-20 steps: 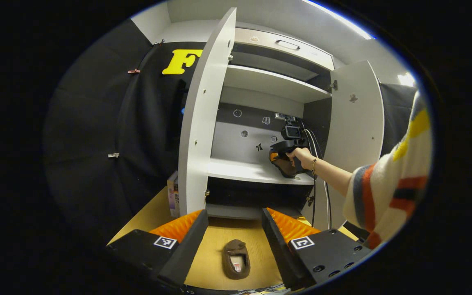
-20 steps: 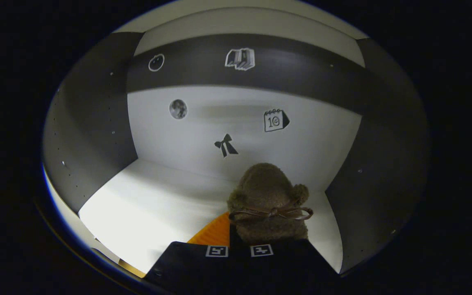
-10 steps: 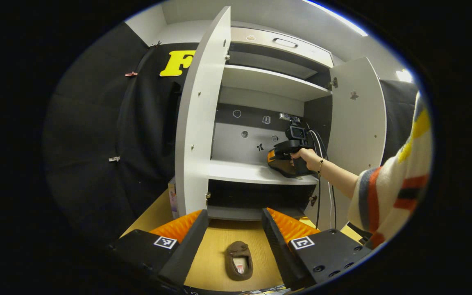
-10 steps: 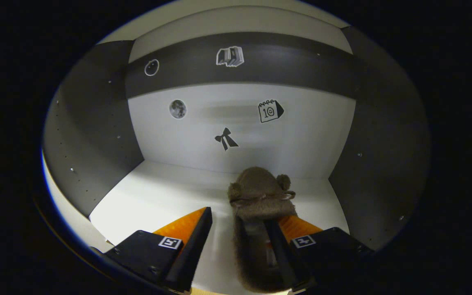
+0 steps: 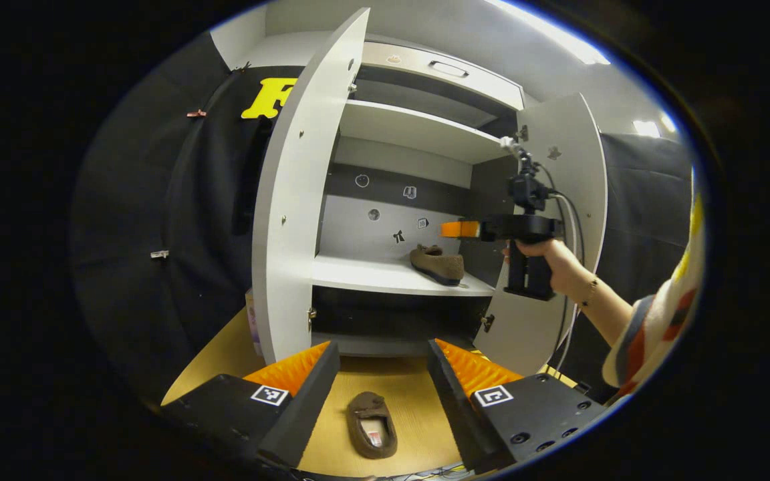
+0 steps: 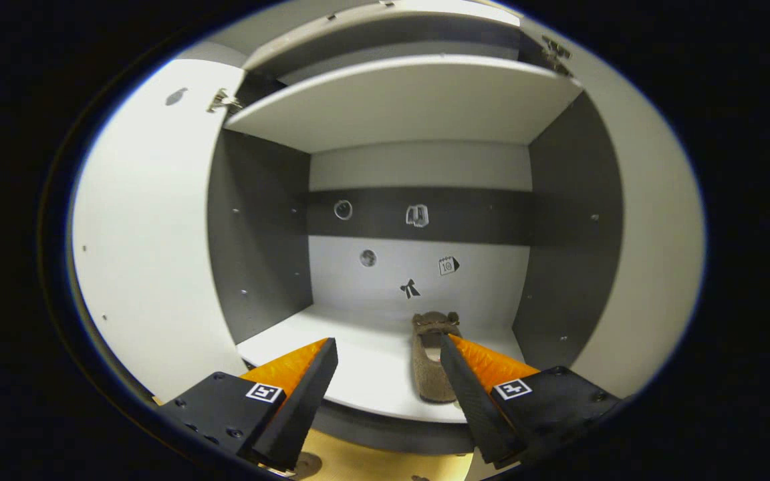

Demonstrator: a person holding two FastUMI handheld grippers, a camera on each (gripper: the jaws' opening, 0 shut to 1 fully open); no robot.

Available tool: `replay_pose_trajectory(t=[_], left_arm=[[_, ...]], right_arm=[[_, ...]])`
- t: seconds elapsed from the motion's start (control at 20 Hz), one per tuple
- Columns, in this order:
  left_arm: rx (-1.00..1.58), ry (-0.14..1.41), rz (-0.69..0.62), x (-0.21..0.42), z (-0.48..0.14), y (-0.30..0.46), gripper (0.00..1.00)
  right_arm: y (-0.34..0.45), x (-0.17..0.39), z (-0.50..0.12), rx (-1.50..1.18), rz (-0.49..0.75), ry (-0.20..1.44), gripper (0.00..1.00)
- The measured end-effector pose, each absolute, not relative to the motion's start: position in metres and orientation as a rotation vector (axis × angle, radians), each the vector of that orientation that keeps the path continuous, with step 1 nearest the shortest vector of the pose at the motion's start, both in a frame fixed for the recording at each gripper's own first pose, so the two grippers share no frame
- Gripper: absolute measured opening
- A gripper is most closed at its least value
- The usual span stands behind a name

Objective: Grab one shoe with the right hand and put it into the shoe cabinet, grab the other shoe with the left hand and put it into the shoe cabinet; then close the right door with the right hand and the left door with the left hand.

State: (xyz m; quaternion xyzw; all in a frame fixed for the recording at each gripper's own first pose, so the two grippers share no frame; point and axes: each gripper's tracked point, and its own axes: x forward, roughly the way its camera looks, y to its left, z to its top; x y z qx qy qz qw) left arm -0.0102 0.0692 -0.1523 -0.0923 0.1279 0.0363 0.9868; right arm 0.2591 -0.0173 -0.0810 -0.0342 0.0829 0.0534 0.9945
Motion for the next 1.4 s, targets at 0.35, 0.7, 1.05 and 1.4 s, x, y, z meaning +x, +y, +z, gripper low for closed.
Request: replay_pose_trajectory(t=[0.35,0.7,1.05,1.4], left_arm=[[-0.227,0.446,0.064,0.0,-0.291,0.061,0.83],[-0.195,0.573,-0.006,0.013,-0.415,0.04,0.82],[-0.205,0.621,0.06,0.037,-0.482,0.056,0.7],[-0.171,0.67,0.086,0.058,-0.524,0.064,0.6]], right_arm=[[0.018,0.112,-0.076,-0.183,0.168,0.044,0.98],[0.022,0.058,-0.055,-0.124,0.157,0.057,0.98],[0.01,0.041,-0.066,-0.144,0.124,0.12,0.98],[-0.001,0.03,-0.08,-0.16,0.116,0.162,0.98]])
